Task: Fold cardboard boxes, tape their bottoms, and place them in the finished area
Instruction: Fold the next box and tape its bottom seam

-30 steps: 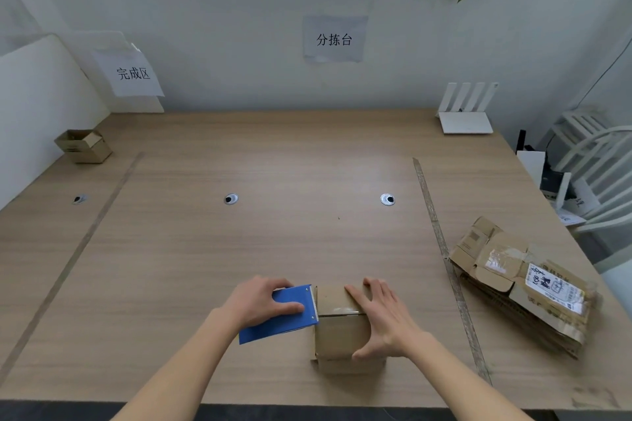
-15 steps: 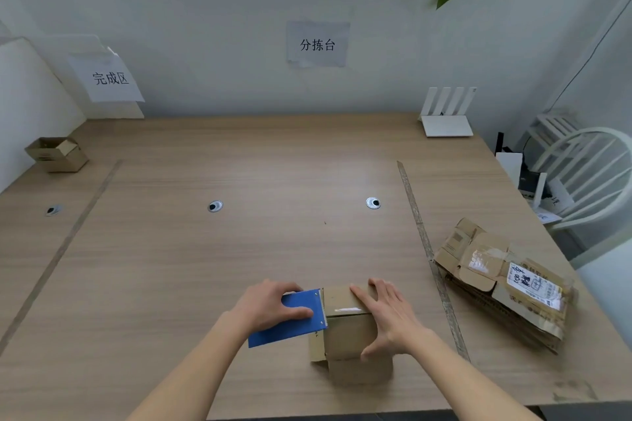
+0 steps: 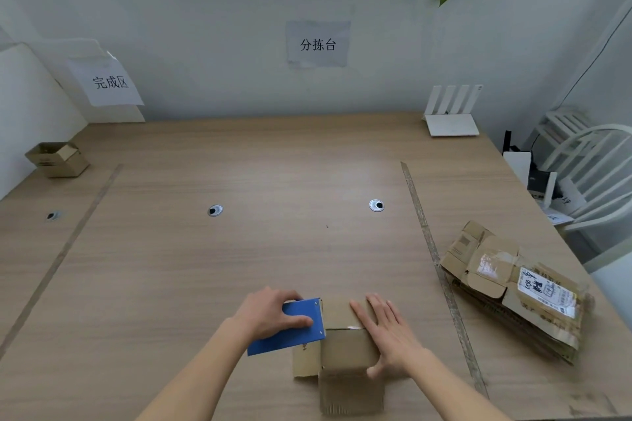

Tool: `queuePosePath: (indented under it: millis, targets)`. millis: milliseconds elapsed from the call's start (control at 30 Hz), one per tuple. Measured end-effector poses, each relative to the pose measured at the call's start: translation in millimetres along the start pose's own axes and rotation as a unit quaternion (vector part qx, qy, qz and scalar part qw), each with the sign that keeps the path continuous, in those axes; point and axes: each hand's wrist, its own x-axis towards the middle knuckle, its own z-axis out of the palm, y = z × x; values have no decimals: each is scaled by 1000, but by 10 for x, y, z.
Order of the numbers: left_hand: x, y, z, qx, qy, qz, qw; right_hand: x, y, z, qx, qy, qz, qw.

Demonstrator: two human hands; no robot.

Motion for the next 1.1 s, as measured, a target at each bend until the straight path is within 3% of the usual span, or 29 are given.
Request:
queuePosePath:
  millis: [367, 500, 700, 1100]
  targets:
    - [169, -139, 205, 13, -5, -8, 1000, 192, 69, 177, 19, -13, 9, 1000]
    - [220, -160, 188, 15, -11, -7, 1000, 250, 57, 204, 64, 19, 37, 997]
    - [282, -223, 146, 23, -35, 1, 999, 220, 13, 302, 26, 42, 51, 997]
    - [328, -387, 208, 158, -56, 20, 986, 206, -25, 348, 19, 46, 61, 997]
